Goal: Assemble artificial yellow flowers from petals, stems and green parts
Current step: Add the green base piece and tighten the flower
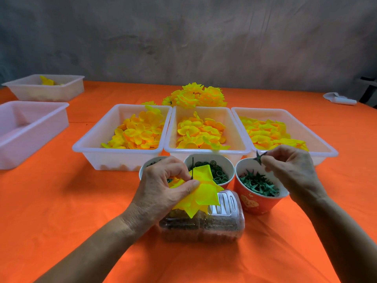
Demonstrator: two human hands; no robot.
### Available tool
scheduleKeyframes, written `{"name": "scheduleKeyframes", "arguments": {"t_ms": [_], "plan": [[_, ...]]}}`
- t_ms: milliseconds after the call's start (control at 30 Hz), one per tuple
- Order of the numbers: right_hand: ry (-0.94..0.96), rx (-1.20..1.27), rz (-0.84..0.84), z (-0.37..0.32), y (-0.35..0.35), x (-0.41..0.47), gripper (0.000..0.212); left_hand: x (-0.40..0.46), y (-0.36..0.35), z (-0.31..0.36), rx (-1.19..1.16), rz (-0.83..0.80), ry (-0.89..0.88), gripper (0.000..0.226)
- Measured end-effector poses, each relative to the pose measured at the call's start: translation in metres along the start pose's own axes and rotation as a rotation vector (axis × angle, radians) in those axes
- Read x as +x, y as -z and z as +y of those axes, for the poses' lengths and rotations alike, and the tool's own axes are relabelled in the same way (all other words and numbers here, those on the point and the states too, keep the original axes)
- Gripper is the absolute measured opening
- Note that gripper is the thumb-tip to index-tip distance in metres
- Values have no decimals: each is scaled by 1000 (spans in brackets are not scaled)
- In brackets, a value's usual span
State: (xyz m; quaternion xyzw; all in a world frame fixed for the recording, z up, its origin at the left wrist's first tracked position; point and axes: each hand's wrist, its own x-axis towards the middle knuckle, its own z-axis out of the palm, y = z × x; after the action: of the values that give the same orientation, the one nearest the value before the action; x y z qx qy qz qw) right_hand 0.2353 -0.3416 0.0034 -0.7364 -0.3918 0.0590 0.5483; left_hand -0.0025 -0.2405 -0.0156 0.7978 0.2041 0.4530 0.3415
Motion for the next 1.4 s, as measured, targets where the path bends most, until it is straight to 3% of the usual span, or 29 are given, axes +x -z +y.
{"name": "scheduleKeyframes", "arguments": {"t_ms": [233, 333, 800, 1067, 1400], "plan": [[-176, 618, -299, -33, -17, -15, 10, 0, 0, 0, 12, 8, 19, 17], [-242, 711, -412, -41, -25, -22, 24, 0, 1, 0, 11, 4, 32, 13], [-192, 664, -624, -71, -44, -37, 21, -2, 5, 5, 48, -4, 47, 12], [-143, 685, -523, -77, -43, -37, 18, -2, 6, 8, 51, -16, 79, 11], [-183, 666, -641, -74, -49, -42, 24, -1, 15, 16, 9, -6, 111, 21]]}}
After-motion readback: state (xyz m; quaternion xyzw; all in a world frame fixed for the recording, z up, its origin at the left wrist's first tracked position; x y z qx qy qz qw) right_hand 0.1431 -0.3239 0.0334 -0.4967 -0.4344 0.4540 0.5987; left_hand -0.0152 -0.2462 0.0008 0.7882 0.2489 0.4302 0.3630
